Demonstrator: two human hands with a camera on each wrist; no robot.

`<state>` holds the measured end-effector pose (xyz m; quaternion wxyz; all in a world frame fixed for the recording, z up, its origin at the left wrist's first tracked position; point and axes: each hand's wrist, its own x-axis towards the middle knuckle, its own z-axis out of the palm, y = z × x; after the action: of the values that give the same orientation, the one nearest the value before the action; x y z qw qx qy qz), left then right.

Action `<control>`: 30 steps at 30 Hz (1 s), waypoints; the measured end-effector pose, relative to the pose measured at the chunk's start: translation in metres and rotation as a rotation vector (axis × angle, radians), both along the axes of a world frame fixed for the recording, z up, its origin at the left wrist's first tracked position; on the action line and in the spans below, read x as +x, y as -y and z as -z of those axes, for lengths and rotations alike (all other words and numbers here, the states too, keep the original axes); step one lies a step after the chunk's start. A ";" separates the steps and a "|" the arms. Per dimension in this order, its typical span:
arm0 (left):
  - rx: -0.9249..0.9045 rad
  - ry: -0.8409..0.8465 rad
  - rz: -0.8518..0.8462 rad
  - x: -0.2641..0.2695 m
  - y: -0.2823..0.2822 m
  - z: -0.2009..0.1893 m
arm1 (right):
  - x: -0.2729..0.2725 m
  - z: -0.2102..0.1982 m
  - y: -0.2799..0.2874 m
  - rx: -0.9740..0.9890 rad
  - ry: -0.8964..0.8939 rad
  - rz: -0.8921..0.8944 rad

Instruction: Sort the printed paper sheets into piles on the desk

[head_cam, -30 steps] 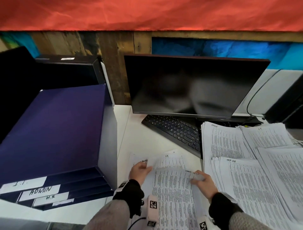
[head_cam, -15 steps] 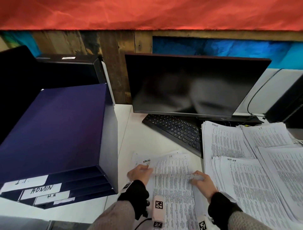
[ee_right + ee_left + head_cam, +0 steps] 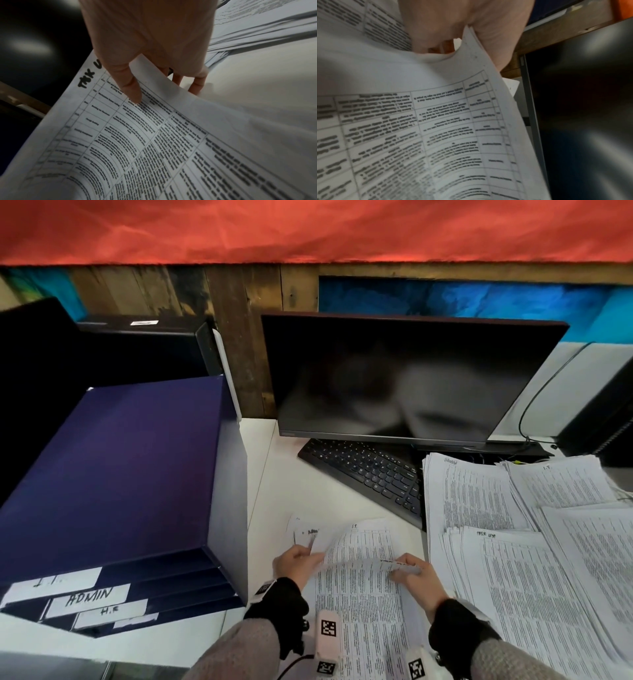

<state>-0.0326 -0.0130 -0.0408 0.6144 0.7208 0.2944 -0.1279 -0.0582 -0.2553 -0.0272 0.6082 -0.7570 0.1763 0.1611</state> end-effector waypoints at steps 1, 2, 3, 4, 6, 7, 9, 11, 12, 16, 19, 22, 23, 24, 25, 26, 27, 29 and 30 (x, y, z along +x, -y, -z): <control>0.027 0.005 -0.031 -0.003 -0.002 0.002 | 0.000 -0.001 -0.001 0.008 0.007 0.004; 0.044 0.004 -0.042 -0.006 -0.004 0.003 | 0.001 -0.001 -0.002 0.016 0.012 0.001; 0.057 0.016 -0.033 -0.009 -0.004 0.004 | 0.000 -0.001 -0.002 0.021 0.013 0.000; 0.042 0.013 0.002 -0.011 -0.004 0.004 | 0.000 -0.002 -0.003 0.027 0.016 -0.001; -0.008 0.014 0.089 -0.014 -0.001 0.000 | -0.002 -0.006 -0.005 0.065 0.026 0.014; -0.014 0.021 0.120 -0.014 -0.001 -0.002 | -0.001 -0.008 -0.005 0.092 0.034 0.026; -0.018 0.018 0.107 -0.009 -0.001 -0.005 | 0.003 -0.012 -0.005 0.106 0.060 0.023; -0.030 0.014 0.076 0.000 -0.004 -0.005 | 0.012 -0.016 -0.006 0.084 0.089 0.000; -0.036 0.018 0.067 0.005 -0.005 -0.007 | 0.016 -0.018 -0.007 0.081 0.104 -0.001; -0.071 0.080 0.013 0.031 -0.013 -0.008 | 0.033 -0.029 -0.012 0.114 0.177 0.039; -0.108 0.193 0.028 0.047 -0.016 -0.016 | 0.038 -0.041 -0.011 0.111 0.205 0.050; -0.170 0.290 0.029 0.051 -0.013 -0.054 | 0.040 -0.048 -0.003 0.126 0.225 0.112; -0.192 0.309 0.034 0.052 -0.013 -0.062 | 0.039 -0.049 0.001 0.149 0.224 0.118; -0.208 0.326 0.038 0.054 -0.015 -0.067 | 0.039 -0.051 0.004 0.180 0.212 0.119; -0.218 0.340 0.047 0.055 -0.016 -0.073 | 0.038 -0.054 0.006 0.216 0.192 0.123; -0.208 0.345 0.061 0.055 -0.017 -0.078 | 0.038 -0.059 0.009 0.245 0.172 0.123; -0.188 0.335 0.084 0.054 -0.018 -0.079 | 0.037 -0.064 0.011 0.258 0.165 0.122; -0.112 0.287 0.164 0.050 -0.018 -0.073 | 0.035 -0.074 0.015 0.257 0.151 0.109; -0.066 0.252 0.225 0.046 -0.019 -0.068 | 0.034 -0.075 0.018 0.247 0.131 0.093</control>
<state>0.0131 0.0060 0.0268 0.6516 0.7390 0.1278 -0.1141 -0.0247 -0.2731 0.0480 0.7138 -0.6762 0.1498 0.1035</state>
